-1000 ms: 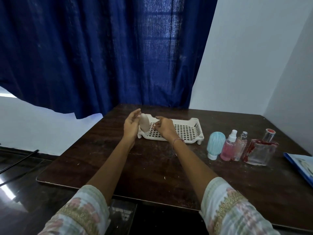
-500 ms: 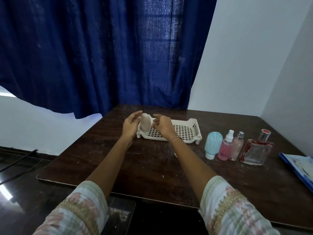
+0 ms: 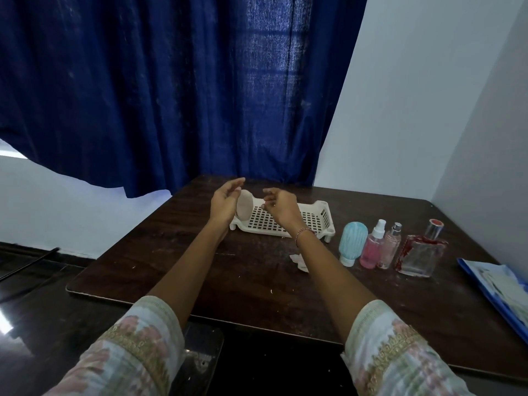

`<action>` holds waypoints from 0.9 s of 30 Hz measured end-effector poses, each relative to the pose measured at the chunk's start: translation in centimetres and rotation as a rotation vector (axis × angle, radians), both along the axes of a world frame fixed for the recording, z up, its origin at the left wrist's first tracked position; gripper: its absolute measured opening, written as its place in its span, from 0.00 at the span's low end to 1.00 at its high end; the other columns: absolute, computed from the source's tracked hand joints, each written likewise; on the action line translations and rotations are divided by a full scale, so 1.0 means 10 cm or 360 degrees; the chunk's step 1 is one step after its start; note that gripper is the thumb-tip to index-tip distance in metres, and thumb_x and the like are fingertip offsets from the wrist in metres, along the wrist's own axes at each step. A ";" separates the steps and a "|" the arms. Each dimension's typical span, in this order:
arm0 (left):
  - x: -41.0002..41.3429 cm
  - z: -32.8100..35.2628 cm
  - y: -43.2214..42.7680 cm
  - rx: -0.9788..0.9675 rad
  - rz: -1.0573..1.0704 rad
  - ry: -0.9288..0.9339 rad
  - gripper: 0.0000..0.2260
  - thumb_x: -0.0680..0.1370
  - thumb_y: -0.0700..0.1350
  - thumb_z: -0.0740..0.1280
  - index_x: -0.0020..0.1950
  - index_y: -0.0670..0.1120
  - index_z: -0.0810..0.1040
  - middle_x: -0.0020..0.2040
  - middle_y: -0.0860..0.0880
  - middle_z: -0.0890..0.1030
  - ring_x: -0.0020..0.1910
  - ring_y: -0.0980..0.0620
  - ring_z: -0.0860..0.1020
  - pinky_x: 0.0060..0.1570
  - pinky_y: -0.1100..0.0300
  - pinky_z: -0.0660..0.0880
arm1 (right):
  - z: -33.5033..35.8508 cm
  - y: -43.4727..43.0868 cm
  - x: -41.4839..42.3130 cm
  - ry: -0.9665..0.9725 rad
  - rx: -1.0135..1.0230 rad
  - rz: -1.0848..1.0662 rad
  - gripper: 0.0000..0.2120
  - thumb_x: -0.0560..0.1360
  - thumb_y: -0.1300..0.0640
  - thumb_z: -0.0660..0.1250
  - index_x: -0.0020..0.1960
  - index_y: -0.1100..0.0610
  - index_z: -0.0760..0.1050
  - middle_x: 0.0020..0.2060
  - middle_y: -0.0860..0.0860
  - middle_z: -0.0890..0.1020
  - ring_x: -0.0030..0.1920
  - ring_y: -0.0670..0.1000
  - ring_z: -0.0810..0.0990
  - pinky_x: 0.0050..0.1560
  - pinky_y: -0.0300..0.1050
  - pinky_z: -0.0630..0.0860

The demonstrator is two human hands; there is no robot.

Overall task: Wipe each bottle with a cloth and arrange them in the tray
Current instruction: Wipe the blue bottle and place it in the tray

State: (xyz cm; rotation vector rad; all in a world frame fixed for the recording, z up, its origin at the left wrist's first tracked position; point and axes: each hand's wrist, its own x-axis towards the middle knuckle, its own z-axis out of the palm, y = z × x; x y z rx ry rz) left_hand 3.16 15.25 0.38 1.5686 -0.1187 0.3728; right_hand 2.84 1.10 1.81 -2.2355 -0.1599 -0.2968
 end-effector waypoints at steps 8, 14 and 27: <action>-0.20 0.14 -0.54 0.0009 -0.0157 -0.0135 0.12 0.80 0.38 0.59 0.61 0.46 0.77 0.60 0.51 0.78 0.59 0.58 0.74 0.62 0.61 0.69 | 0.12 -0.59 -0.45 -0.0229 -0.0154 -0.0200 0.13 0.75 0.66 0.66 0.58 0.61 0.78 0.55 0.55 0.82 0.54 0.49 0.79 0.53 0.32 0.69; -0.30 0.13 -1.09 0.0004 -0.0360 -0.0102 0.12 0.80 0.38 0.60 0.60 0.46 0.78 0.55 0.50 0.80 0.58 0.55 0.76 0.61 0.59 0.71 | 0.28 -1.05 -0.67 -0.0378 -0.0521 -0.0328 0.10 0.76 0.68 0.63 0.53 0.63 0.81 0.51 0.57 0.83 0.52 0.51 0.80 0.55 0.36 0.71; -0.58 -0.02 -1.83 0.0788 -0.0672 -0.0132 0.14 0.75 0.35 0.68 0.61 0.42 0.78 0.58 0.46 0.81 0.57 0.52 0.77 0.56 0.62 0.74 | 0.16 -1.67 -0.93 -0.0189 -0.1223 -0.0524 0.08 0.73 0.68 0.66 0.51 0.65 0.78 0.48 0.60 0.81 0.50 0.58 0.80 0.49 0.46 0.75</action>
